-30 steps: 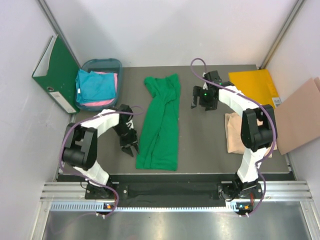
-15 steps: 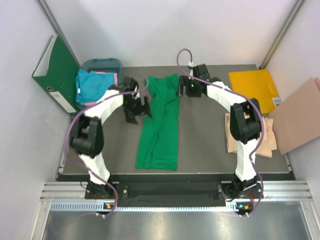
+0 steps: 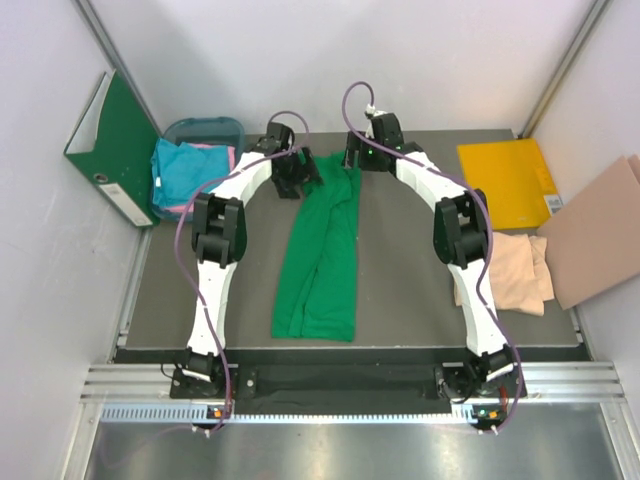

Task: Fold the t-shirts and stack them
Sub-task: Rotate the tshirt 90 degrees

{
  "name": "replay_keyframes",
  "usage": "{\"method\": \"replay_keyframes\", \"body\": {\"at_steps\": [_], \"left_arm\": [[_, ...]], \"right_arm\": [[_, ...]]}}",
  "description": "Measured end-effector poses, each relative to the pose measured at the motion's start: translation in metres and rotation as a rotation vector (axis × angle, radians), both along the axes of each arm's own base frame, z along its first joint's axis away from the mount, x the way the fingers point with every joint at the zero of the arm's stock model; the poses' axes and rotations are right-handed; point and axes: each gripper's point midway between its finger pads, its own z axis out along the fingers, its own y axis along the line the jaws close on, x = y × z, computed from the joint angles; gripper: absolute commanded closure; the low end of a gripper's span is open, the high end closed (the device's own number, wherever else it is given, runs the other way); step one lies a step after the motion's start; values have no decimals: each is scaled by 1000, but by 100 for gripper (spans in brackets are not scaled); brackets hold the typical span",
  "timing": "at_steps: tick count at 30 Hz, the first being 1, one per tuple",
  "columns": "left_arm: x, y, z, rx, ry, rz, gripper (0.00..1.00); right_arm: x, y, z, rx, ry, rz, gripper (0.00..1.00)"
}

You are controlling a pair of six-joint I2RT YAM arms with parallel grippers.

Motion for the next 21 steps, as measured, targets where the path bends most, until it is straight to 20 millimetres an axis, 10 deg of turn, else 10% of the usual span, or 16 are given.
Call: {"method": "replay_keyframes", "body": {"at_steps": [10, 12, 13, 15, 21], "left_arm": [[45, 14, 5, -50, -88, 132, 13], [58, 17, 5, -65, -120, 161, 27], [65, 18, 6, -77, -136, 178, 61], [74, 19, 4, -94, -153, 210, 93], [101, 13, -5, -164, -197, 252, 100]], "right_arm": [[9, 4, -47, 1, 64, -29, 31], [10, 6, -51, 5, 68, -32, 64], [11, 7, -51, 8, 66, -32, 76], [12, 10, -53, 12, 62, -25, 97], [7, 21, -59, 21, 76, -15, 100]]}}
